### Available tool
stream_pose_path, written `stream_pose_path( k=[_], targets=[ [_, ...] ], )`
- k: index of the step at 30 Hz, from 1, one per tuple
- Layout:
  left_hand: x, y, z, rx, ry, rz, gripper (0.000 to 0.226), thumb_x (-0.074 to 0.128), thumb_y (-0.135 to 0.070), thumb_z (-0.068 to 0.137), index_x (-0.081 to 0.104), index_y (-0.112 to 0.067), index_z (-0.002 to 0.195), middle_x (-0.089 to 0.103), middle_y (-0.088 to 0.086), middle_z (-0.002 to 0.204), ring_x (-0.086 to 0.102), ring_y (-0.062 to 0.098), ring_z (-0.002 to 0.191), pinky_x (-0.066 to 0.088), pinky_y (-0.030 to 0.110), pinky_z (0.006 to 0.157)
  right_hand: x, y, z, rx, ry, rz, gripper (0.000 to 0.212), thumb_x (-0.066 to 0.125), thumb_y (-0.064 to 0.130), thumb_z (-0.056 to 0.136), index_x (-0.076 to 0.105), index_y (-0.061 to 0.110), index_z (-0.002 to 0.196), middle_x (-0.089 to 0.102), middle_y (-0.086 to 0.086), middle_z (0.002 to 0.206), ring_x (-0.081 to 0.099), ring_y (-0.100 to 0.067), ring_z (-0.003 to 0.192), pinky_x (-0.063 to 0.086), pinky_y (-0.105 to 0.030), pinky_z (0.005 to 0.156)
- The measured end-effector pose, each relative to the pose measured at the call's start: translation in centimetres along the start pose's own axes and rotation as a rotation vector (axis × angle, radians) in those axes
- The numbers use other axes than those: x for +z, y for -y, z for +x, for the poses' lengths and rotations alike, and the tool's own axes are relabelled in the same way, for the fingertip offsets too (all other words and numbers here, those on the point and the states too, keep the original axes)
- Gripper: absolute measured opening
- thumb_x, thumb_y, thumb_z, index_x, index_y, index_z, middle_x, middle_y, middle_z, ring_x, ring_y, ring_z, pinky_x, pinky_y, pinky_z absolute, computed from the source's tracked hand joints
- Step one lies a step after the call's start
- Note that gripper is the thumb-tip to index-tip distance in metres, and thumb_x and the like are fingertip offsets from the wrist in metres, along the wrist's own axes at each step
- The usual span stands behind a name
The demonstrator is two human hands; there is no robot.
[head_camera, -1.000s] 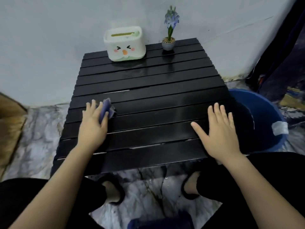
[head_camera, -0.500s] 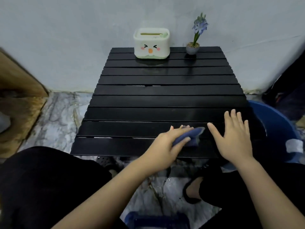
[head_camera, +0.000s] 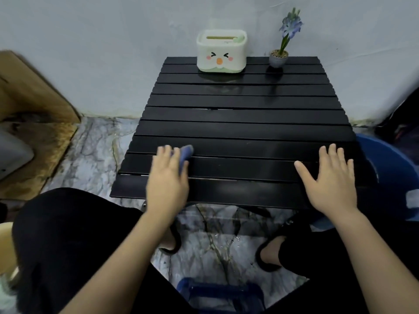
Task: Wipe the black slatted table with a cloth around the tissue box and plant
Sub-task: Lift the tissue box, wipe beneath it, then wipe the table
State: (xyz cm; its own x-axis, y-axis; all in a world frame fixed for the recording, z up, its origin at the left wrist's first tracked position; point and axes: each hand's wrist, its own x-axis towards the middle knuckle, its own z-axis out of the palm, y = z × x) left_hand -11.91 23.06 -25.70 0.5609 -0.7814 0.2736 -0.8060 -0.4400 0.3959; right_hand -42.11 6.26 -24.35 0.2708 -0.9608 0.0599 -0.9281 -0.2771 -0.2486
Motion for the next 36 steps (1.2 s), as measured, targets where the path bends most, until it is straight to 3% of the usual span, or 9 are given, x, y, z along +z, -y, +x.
stream_pose_path(
  k=[8, 11, 14, 17, 19, 23, 26, 31, 36],
  targets=[
    [2.2, -14.2, -6.4, 0.493, 0.299, -0.43, 0.042, 0.044, -0.03, 0.103, 0.055, -0.01, 0.137, 0.052, 0.009, 0.145, 0.037, 0.019, 0.143, 0.027, 0.032, 0.119, -0.1, -0.2, 0.0, -0.003, 0.014, 0.016, 0.085, 0.033, 0.064, 0.096, 0.025, 0.003, 0.155, 0.016, -0.019, 0.165, 0.008, -0.031, 0.155, 0.005, -0.048, 0.125],
    [-0.1, -14.3, -5.6, 0.155, 0.487, -0.935, 0.031, 0.048, -0.023, 0.103, 0.062, -0.011, 0.127, 0.069, -0.007, 0.12, 0.06, 0.001, 0.115, 0.046, 0.02, 0.099, -0.2, -0.2, 0.2, 0.006, 0.035, 0.038, 0.086, 0.031, 0.066, 0.095, 0.025, 0.004, 0.155, 0.015, -0.018, 0.166, 0.006, -0.03, 0.155, 0.004, -0.049, 0.125],
    [-3.0, -12.4, -2.6, -0.237, 0.333, -1.212, 0.02, 0.05, -0.011, 0.101, 0.07, -0.014, 0.097, 0.07, -0.014, 0.074, 0.06, -0.005, 0.072, 0.047, 0.014, 0.071, -0.6, 1.0, -0.1, 0.008, 0.062, 0.124, 0.081, 0.032, 0.063, 0.097, 0.028, 0.006, 0.155, 0.016, -0.016, 0.166, 0.005, -0.029, 0.155, 0.001, -0.051, 0.125],
    [-5.5, -7.8, 0.7, -0.216, 0.087, -0.951, 0.021, 0.049, -0.024, 0.102, 0.069, -0.027, 0.095, 0.067, -0.01, 0.078, 0.059, 0.0, 0.073, 0.047, 0.02, 0.072, -0.7, 4.5, -0.8, -0.111, 0.083, 0.237, 0.075, 0.037, 0.058, 0.099, 0.03, 0.009, 0.155, 0.015, -0.01, 0.167, 0.005, -0.022, 0.155, -0.003, -0.045, 0.125],
    [-6.2, -4.3, 2.2, -0.151, 0.038, -0.608, 0.029, 0.046, -0.038, 0.101, 0.064, -0.034, 0.123, 0.069, -0.006, 0.116, 0.061, 0.007, 0.111, 0.047, 0.028, 0.094, -0.3, 7.6, -1.4, -0.235, 0.106, 0.263, 0.073, 0.036, 0.058, 0.1, 0.029, 0.012, 0.156, 0.014, -0.006, 0.167, 0.003, -0.018, 0.155, -0.006, -0.041, 0.125],
    [-5.1, -0.1, 2.1, 0.074, 0.34, -0.007, 0.07, 0.031, -0.064, 0.093, 0.033, -0.027, 0.151, 0.026, 0.01, 0.16, 0.011, 0.029, 0.151, 0.013, 0.049, 0.122, 1.3, 12.4, -2.6, -0.399, 0.178, 0.251, 0.074, 0.032, 0.061, 0.1, 0.024, 0.015, 0.157, 0.01, -0.004, 0.168, -0.001, -0.016, 0.155, -0.008, -0.041, 0.125],
    [-4.9, 1.2, 0.8, 0.079, 0.482, -0.236, 0.063, 0.036, -0.064, 0.095, 0.023, -0.042, 0.152, 0.014, 0.001, 0.164, 0.001, 0.017, 0.153, 0.002, 0.045, 0.123, 2.5, 13.4, -3.0, -0.428, 0.19, 0.204, 0.073, 0.031, 0.062, 0.1, 0.025, 0.017, 0.157, 0.012, -0.004, 0.168, -0.001, -0.017, 0.155, -0.008, -0.042, 0.125],
    [-6.4, 4.0, 2.5, -0.266, -0.064, -0.49, 0.019, 0.053, -0.029, 0.099, 0.067, -0.019, 0.106, 0.07, -0.004, 0.103, 0.064, 0.014, 0.1, 0.05, 0.032, 0.091, 3.1, 13.0, -3.1, -0.443, 0.157, 0.177, 0.071, 0.033, 0.06, 0.101, 0.026, 0.017, 0.157, 0.015, -0.004, 0.167, 0.002, -0.018, 0.156, -0.008, -0.04, 0.125],
    [-5.5, 2.9, 3.0, -0.355, 0.082, -0.162, 0.061, 0.044, -0.079, 0.079, 0.058, -0.024, 0.056, 0.054, -0.003, 0.062, 0.058, 0.029, 0.076, 0.051, 0.043, 0.072, 3.3, 13.0, -3.3, -0.443, 0.152, 0.157, 0.073, 0.025, 0.063, 0.1, 0.025, 0.018, 0.157, 0.013, -0.003, 0.168, 0.0, -0.016, 0.155, -0.004, -0.042, 0.126]
  ],
)
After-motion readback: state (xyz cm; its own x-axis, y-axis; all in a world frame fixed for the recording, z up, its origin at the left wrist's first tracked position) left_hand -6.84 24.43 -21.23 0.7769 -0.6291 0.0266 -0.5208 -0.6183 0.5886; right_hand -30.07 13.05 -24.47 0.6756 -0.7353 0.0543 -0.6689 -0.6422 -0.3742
